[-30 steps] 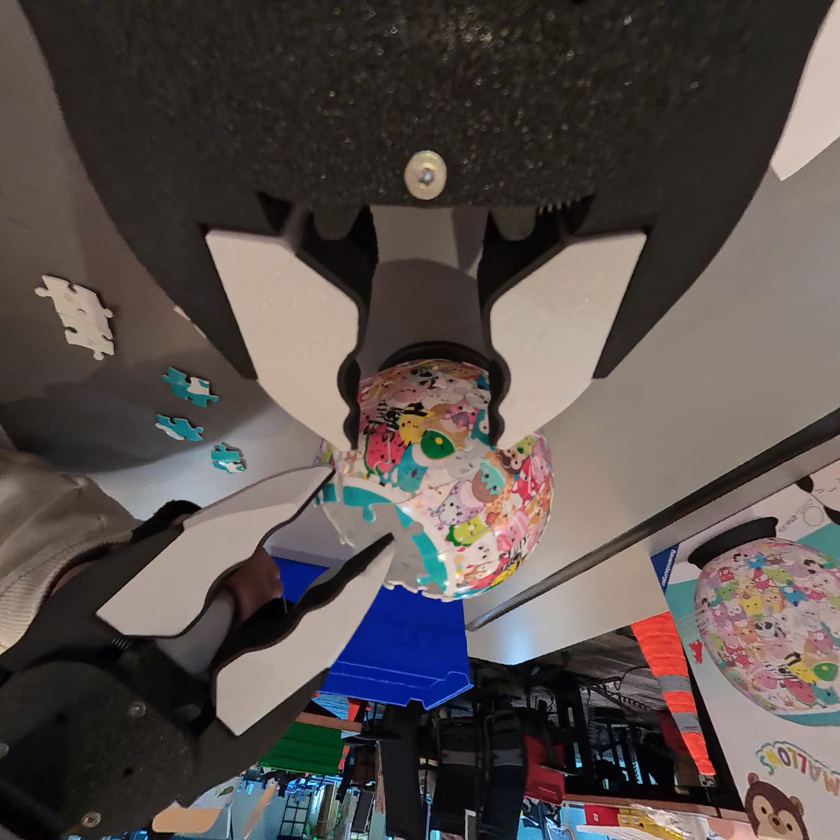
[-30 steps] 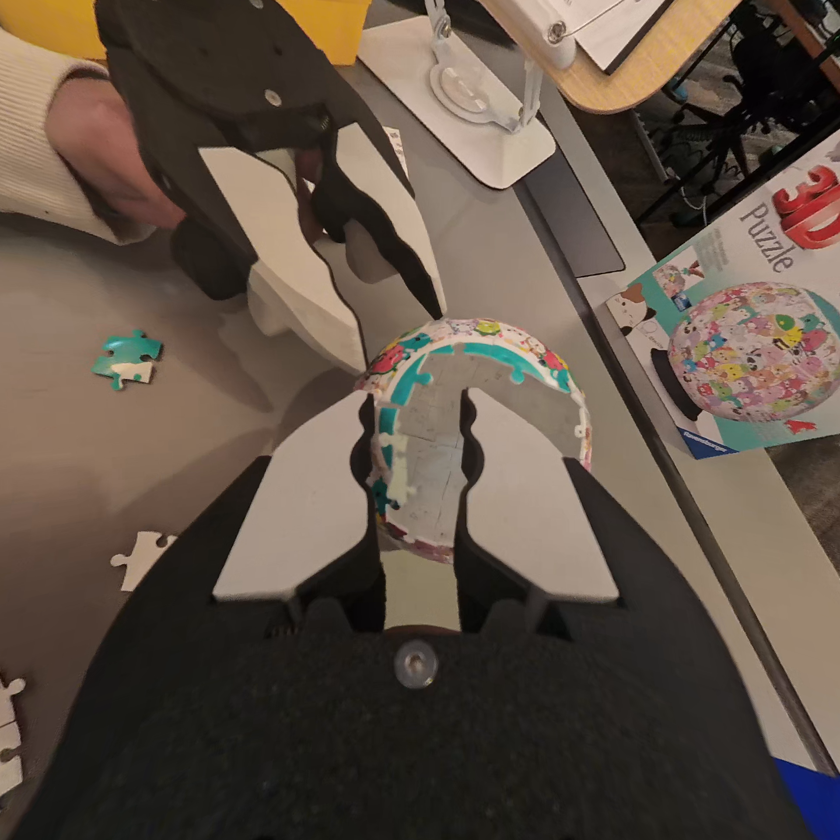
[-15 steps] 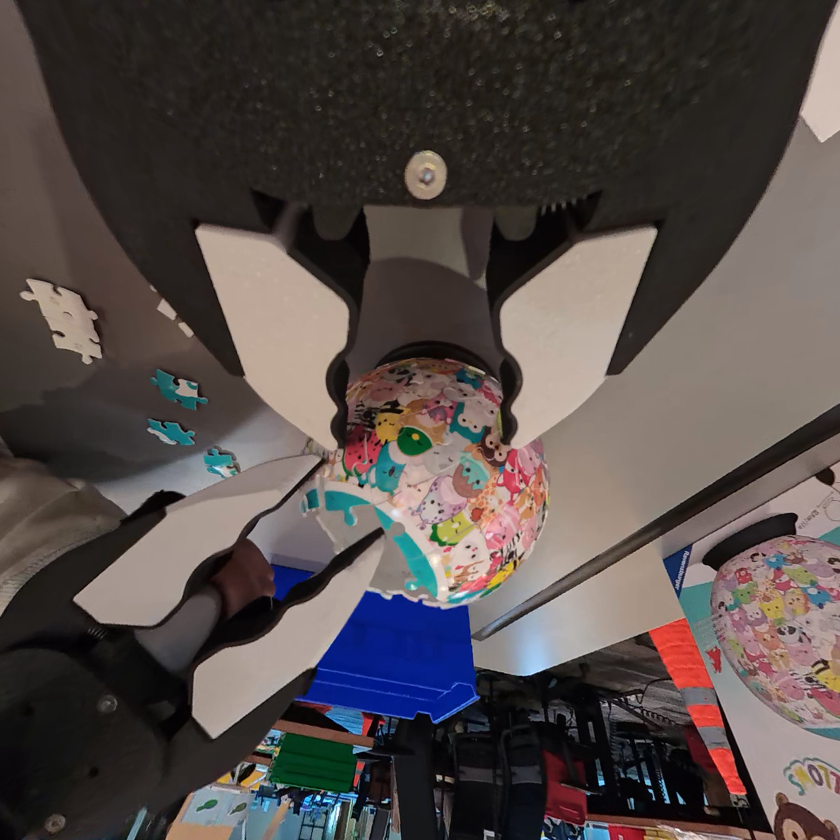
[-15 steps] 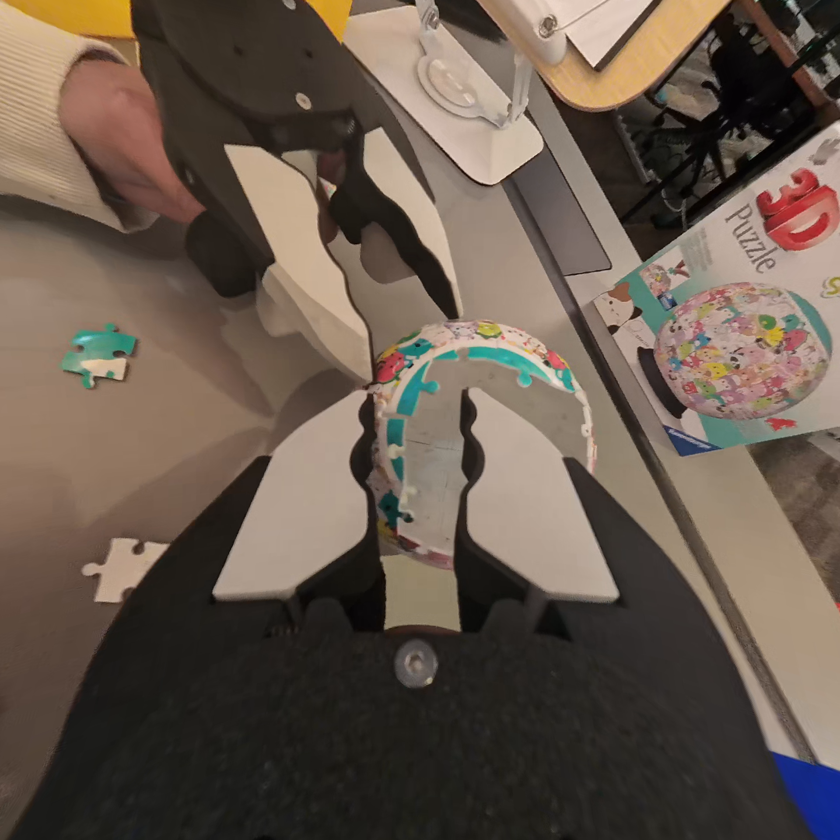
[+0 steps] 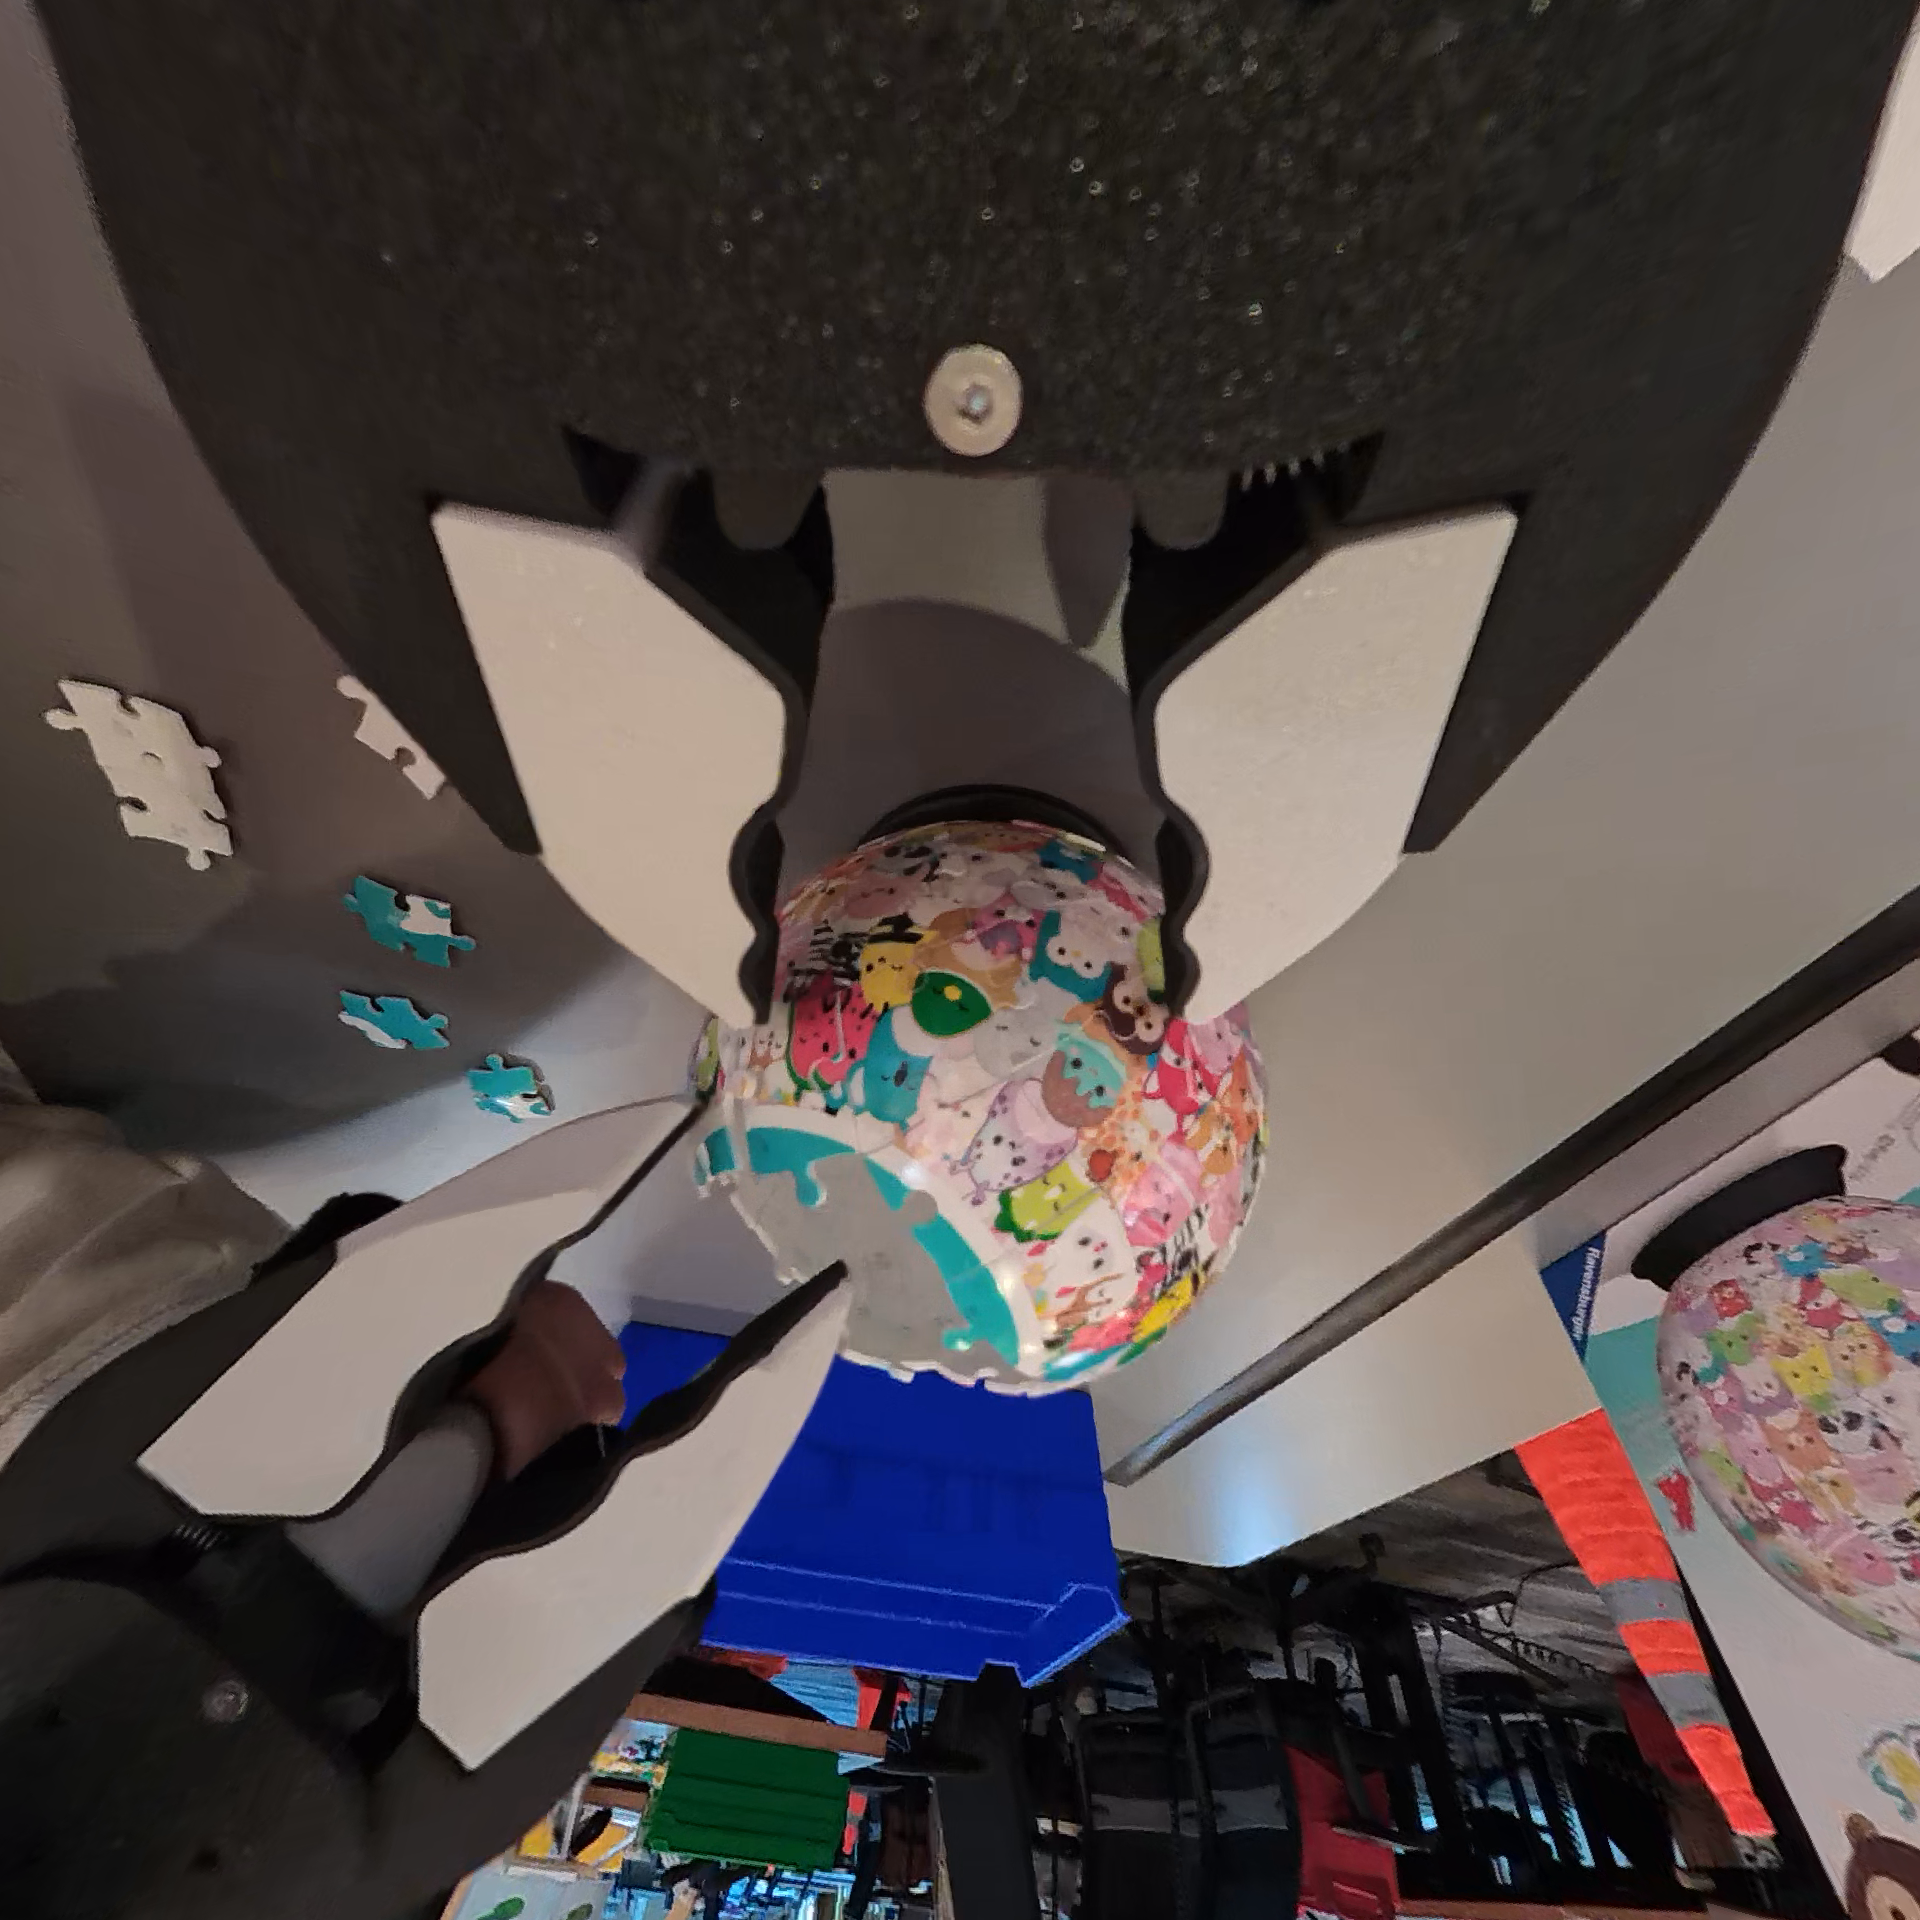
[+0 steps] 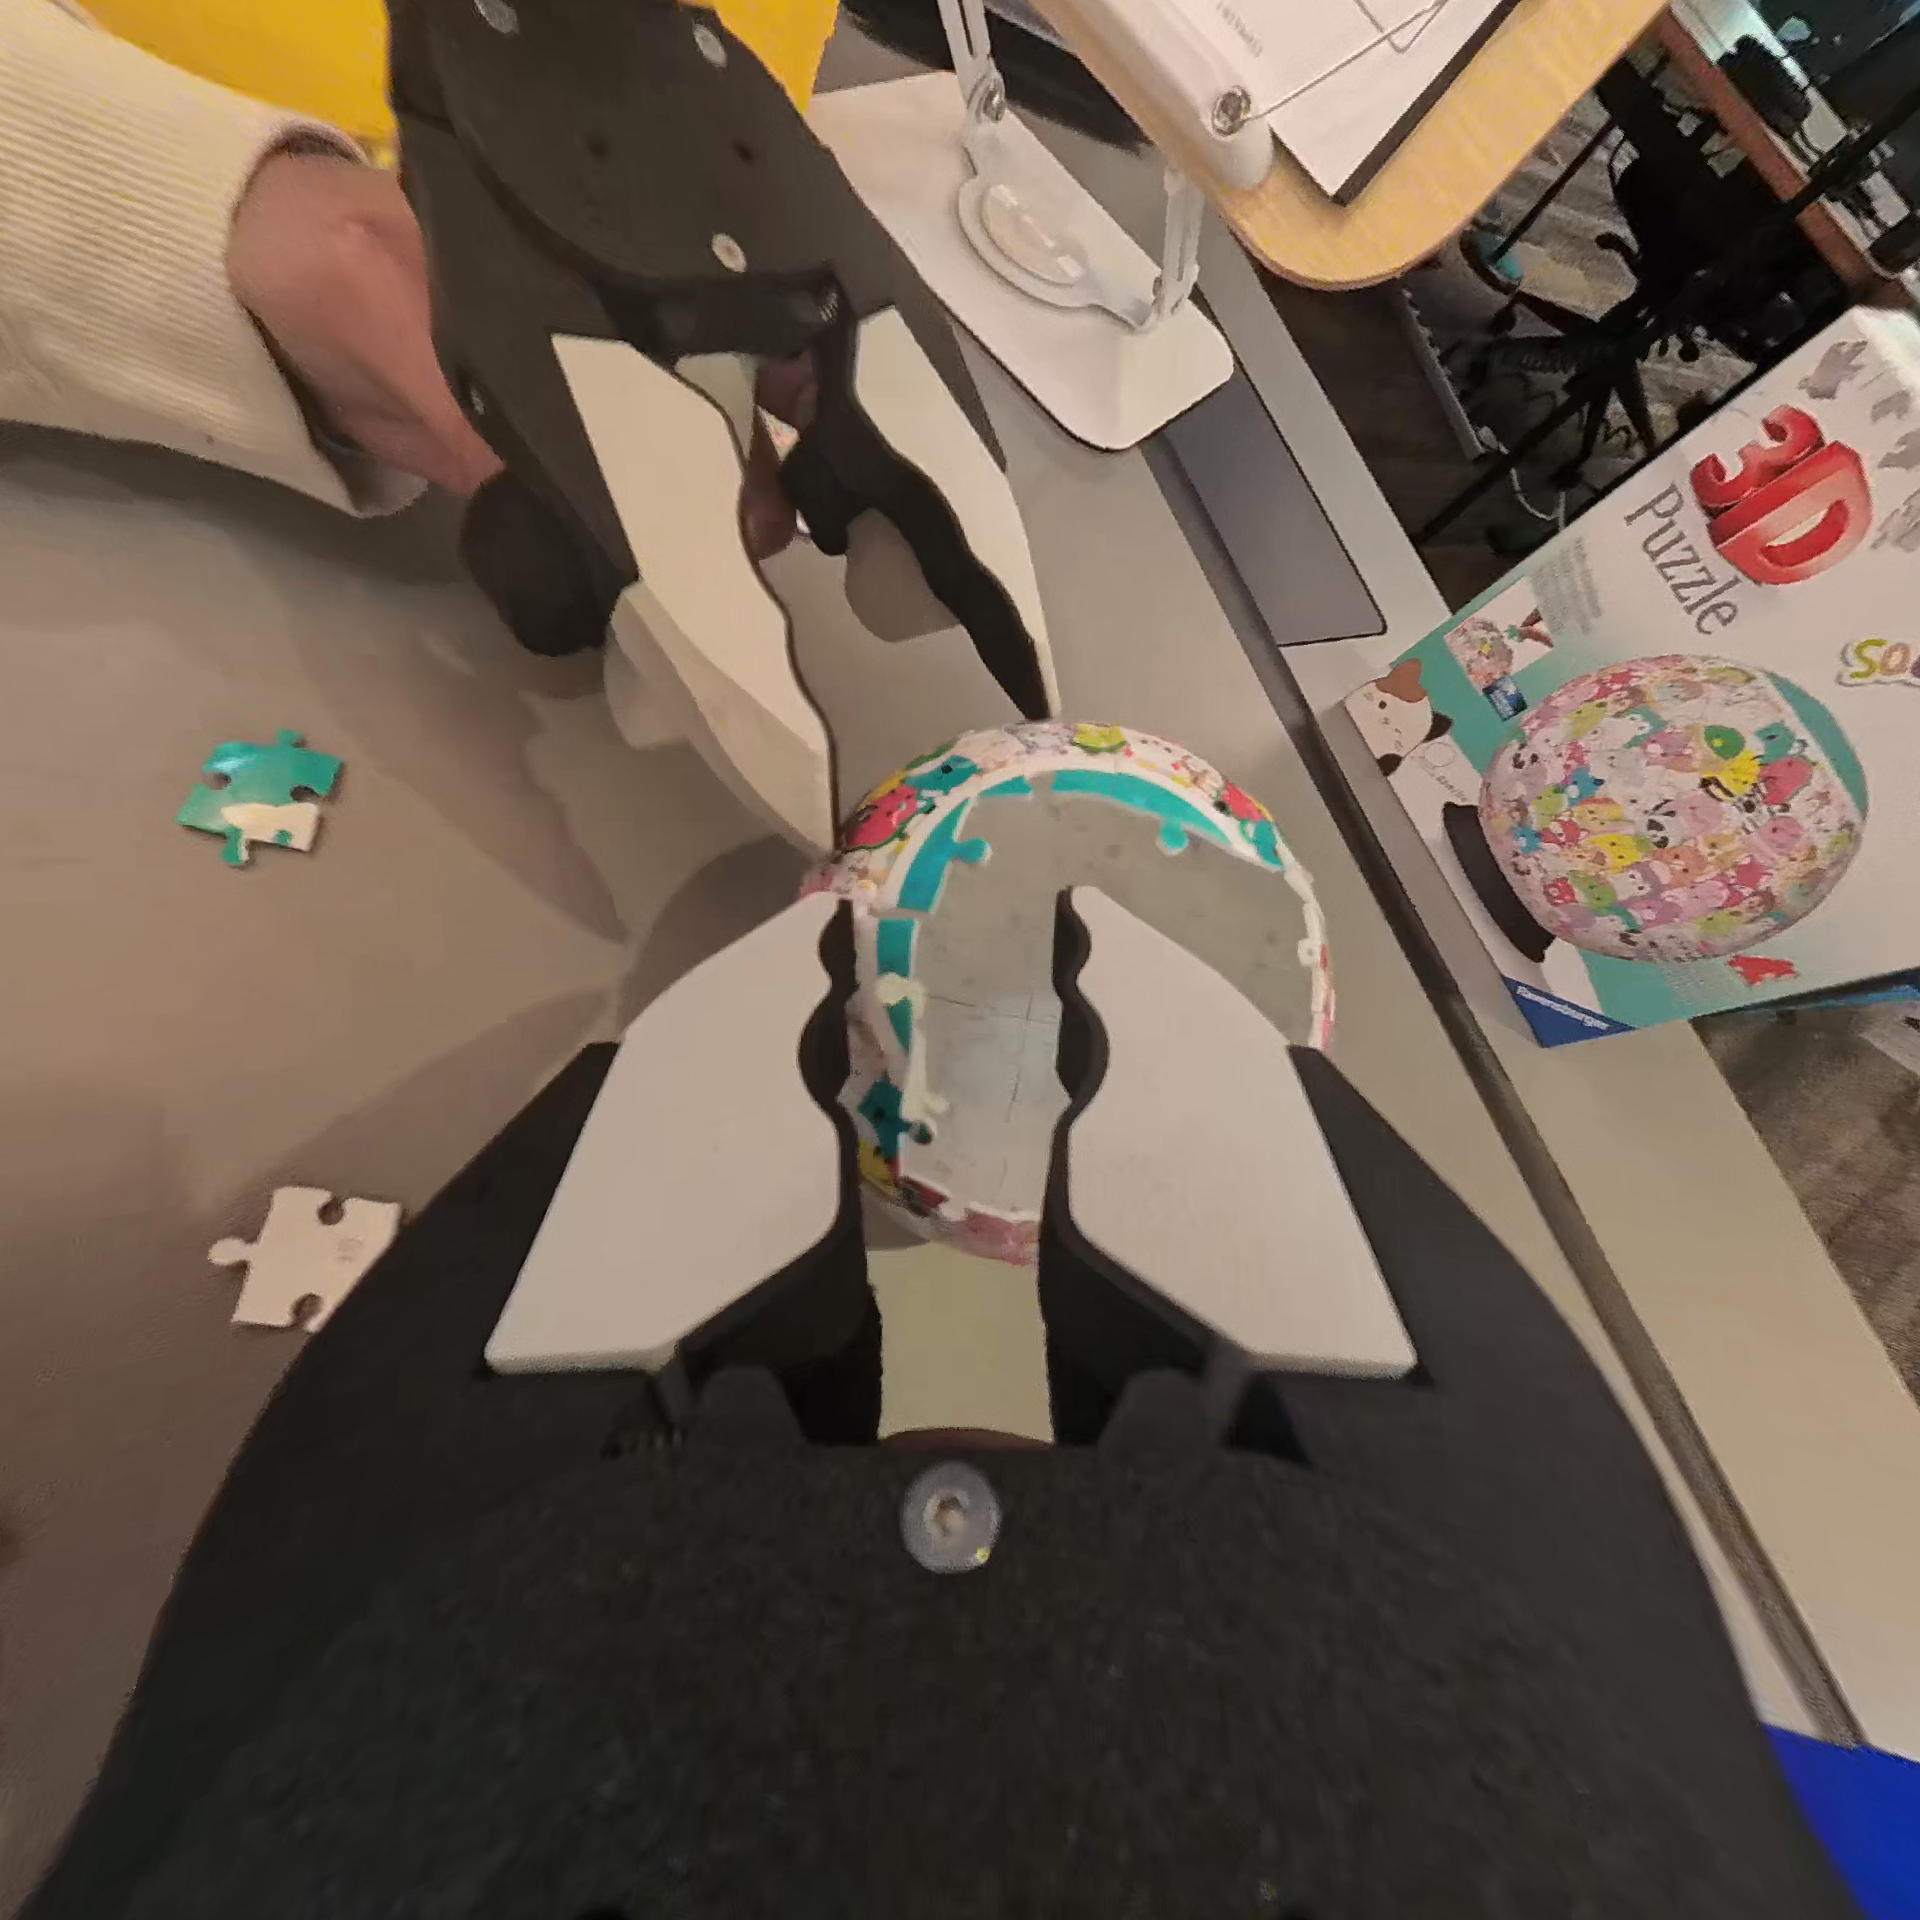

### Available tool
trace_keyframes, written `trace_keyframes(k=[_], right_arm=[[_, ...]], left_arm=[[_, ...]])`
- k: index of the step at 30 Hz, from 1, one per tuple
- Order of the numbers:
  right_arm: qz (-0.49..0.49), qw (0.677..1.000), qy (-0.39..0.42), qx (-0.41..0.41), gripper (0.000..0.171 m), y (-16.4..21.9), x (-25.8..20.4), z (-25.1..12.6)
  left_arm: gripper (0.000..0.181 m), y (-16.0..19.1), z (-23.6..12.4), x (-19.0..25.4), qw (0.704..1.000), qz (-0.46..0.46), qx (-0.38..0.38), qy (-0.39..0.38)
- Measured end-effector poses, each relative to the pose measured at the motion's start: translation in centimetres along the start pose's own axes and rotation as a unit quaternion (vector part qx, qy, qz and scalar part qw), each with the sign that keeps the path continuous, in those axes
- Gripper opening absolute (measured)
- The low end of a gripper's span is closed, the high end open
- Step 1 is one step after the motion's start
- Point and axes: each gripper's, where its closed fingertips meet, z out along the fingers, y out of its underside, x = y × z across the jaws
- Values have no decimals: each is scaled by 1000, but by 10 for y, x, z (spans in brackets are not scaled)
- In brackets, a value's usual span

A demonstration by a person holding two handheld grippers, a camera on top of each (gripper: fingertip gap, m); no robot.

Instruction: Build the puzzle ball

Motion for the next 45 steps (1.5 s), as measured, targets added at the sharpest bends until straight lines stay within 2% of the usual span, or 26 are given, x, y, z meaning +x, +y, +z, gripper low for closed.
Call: trace_keyframes(k=[3,6,9,13,19,23,29,32,35,38,39,45], right_arm=[[-1,1000,-19,-11,37,3,-5,-1],[15,999,-40,-14,36,2,-5,-2],[39,994,-100,-24,36,-1,-11,-3],[29,990,-131,-46,40,1,-15,2],[29,988,-142,-49,41,4,-20,3],[37,988,-144,-46,41,4,-20,4],[14,991,-116,-61,34,11,-11,2],[17,992,-106,-67,29,15,-6,0],[23,992,-105,-64,27,16,-5,1],[26,992,-105,-64,27,17,-5,2],[26,992,-104,-63,27,17,-5,2],[28,993,-99,-64,26,19,-4,3]], left_arm=[[75,-2,1,1,1000,-4,3,6],[87,-1,-4,3,1000,11,2,-29],[82,-4,-9,4,994,23,25,-101],[81,-4,-3,10,986,56,28,-156],[86,-5,4,2,981,53,22,-184],[74,-8,2,8,982,62,32,-174],[71,-7,-3,9,983,64,33,-171],[66,-8,-7,-1,987,30,43,-150],[74,-11,-4,-6,995,-13,46,-83],[92,-9,5,-3,999,-29,16,0],[92,-8,7,-1,999,-27,7,23],[93,-6,16,-4,999,11,-25,25]])
